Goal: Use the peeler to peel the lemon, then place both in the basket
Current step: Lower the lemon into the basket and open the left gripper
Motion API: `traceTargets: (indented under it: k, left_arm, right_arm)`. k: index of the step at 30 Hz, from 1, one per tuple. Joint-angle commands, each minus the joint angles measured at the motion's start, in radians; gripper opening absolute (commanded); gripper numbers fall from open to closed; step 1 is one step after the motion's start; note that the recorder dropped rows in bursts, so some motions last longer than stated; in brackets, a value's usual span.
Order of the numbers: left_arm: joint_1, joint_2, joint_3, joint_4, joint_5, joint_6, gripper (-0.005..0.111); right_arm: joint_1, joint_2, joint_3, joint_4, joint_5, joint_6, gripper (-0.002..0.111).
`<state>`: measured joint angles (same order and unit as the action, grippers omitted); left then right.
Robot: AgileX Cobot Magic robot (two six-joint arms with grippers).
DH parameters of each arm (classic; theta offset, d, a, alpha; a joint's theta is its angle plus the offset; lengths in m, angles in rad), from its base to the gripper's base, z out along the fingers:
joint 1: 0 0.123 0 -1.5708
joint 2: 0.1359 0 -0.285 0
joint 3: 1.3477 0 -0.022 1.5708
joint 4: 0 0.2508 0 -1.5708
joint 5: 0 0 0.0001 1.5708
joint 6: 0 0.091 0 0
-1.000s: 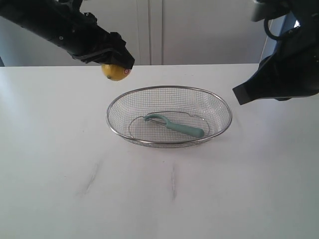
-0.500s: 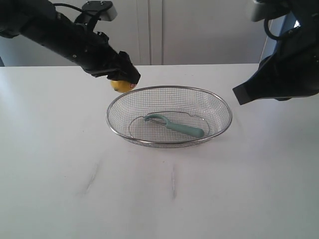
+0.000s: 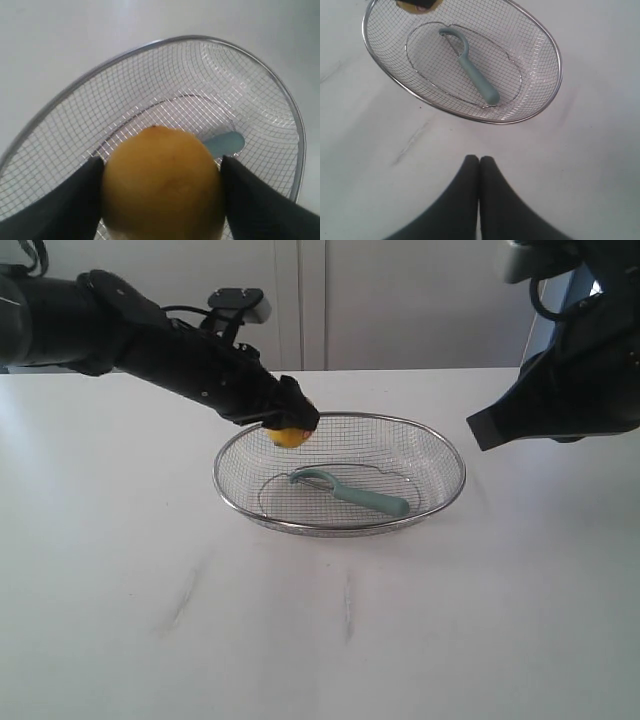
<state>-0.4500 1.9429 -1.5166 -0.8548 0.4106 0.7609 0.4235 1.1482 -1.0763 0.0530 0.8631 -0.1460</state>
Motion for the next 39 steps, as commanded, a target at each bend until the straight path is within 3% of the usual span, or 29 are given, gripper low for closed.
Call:
traceTargets:
  k: [1, 11, 20, 24, 26, 29, 36, 39]
  left_arm:
    - [-0.03, 0.034, -0.008, -0.034, 0.009, 0.029, 0.0]
    - [-0.04, 0.114, -0.008, -0.009, 0.017, 0.029, 0.0]
    - [-0.04, 0.129, -0.008, 0.103, 0.024, 0.122, 0.001]
    - [-0.04, 0.129, -0.008, 0.124, 0.01, 0.138, 0.025]
    - [-0.04, 0.129, -0.008, 0.124, 0.008, 0.136, 0.055]
    - [-0.04, 0.129, -0.008, 0.124, 0.006, 0.13, 0.077]
    - [-0.04, 0.095, -0.008, 0.124, -0.003, 0.13, 0.08]
    - [-0.04, 0.049, -0.008, 0.124, -0.029, 0.13, 0.075]
  right_arm:
    - [-0.005, -0.009, 0.003, 0.003, 0.003, -0.007, 0.0]
    - [-0.005, -0.009, 0.003, 0.003, 0.003, -0.007, 0.0]
    - [-0.005, -0.009, 0.003, 0.003, 0.003, -0.007, 0.0]
    - [-0.005, -0.009, 0.003, 0.003, 0.003, -0.007, 0.0]
    - [-0.005, -0.009, 0.003, 0.003, 0.003, -0.007, 0.0]
    - [-0.005, -0.009, 0.003, 0.0, 0.003, -0.007, 0.0]
    - [-0.005, -0.009, 0.003, 0.003, 0.003, -0.007, 0.0]
    - [-0.005, -0.009, 0.003, 0.003, 0.003, -0.007, 0.0]
